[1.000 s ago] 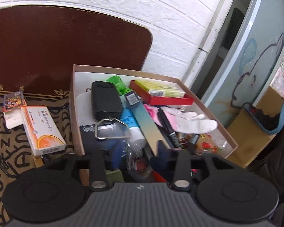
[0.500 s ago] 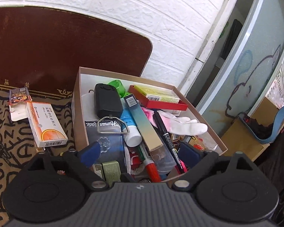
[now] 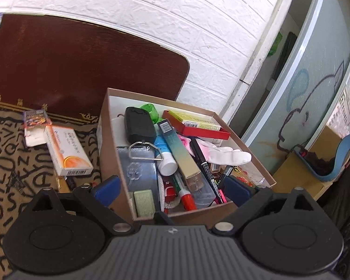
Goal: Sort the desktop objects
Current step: 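Withdraw both tools from the box back over the table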
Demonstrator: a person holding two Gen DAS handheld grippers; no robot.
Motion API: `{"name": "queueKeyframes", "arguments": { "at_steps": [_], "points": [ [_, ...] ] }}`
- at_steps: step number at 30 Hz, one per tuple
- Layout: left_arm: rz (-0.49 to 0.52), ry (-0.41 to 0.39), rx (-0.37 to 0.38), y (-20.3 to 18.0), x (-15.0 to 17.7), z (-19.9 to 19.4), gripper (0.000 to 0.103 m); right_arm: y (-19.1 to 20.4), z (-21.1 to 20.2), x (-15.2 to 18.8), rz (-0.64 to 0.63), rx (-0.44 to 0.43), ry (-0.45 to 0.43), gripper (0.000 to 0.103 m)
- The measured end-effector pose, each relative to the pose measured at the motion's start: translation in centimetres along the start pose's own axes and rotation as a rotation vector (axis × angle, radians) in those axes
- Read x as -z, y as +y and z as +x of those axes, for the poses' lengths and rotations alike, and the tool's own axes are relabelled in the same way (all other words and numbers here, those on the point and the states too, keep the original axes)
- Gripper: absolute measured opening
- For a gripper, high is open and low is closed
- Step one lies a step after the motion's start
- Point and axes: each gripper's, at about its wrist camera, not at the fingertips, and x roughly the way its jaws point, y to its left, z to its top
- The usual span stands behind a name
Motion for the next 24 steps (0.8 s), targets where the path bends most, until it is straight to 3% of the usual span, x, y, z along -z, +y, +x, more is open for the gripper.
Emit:
{"name": "queueKeyframes", "arguments": {
  "at_steps": [15,24],
  "points": [
    [-0.164,0.001,-0.059,5.9,2.8,-3.4,0.099,2.2,-0.7,0.1,-0.07,-0.022,0.029,0.094],
    [-0.249,-0.043,-0.107,9.7,3.1,-5.6,0.098,6.2,-1.7,-0.9,-0.213,-0.058,-0.037,0.094]
  ]
}}
